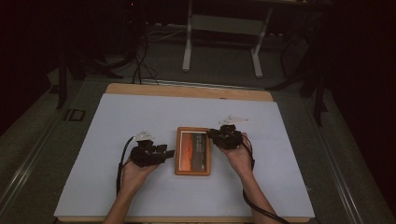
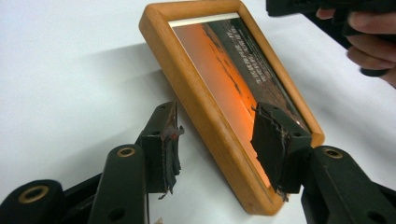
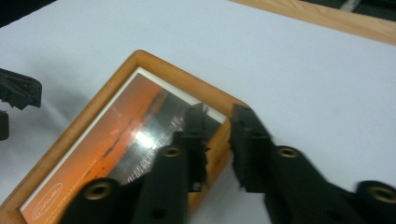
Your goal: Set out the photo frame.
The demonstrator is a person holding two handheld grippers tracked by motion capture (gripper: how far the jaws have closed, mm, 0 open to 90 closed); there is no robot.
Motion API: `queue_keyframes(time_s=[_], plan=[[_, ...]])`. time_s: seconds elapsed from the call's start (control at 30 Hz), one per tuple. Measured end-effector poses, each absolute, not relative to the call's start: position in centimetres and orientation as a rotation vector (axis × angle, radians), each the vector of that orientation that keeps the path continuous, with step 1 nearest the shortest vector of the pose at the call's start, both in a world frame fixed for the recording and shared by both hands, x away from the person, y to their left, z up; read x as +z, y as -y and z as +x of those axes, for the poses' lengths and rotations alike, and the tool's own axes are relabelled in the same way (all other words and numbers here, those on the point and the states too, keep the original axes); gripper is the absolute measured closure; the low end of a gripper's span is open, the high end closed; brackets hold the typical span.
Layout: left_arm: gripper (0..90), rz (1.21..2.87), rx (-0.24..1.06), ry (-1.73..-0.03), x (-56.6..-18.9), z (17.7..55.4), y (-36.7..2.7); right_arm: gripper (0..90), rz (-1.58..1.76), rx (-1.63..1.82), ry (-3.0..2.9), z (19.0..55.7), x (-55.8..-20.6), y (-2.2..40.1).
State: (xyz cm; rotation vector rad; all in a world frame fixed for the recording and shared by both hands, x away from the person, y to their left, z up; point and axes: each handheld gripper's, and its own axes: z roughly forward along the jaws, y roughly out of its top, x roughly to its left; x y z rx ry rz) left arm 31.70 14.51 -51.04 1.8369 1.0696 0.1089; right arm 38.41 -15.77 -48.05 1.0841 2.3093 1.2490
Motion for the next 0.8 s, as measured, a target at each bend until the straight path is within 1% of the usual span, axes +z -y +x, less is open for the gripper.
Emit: queue_keyframes(time_s=[0.03, 0.07, 0.17, 0.3, 0.8], plan=[[50.1, 1.841, 0.111, -1.07, -51.2, 31.5, -14.6, 89.7, 1.067, 1.249, -2.308, 38.4, -48.1, 15.7], [49.2, 1.844, 0.109, -1.074, -51.2, 31.4, -14.6, 89.9, 1.057, 1.241, -2.298, 38.5, -48.1, 15.5], [47.8, 1.833, 0.103, -1.08, -51.3, 31.3, -14.9, 90.0, 1.045, 1.249, -2.301, 38.6, -48.1, 15.2], [42.9, 1.806, 0.102, -1.101, -51.2, 31.2, -15.3, 90.0, 1.007, 1.225, -2.326, 38.7, -48.2, 14.6], [40.8, 1.784, 0.089, -1.072, -50.6, 30.9, -15.4, 90.0, 1.038, 1.193, -2.329, 39.6, -49.6, 13.7]])
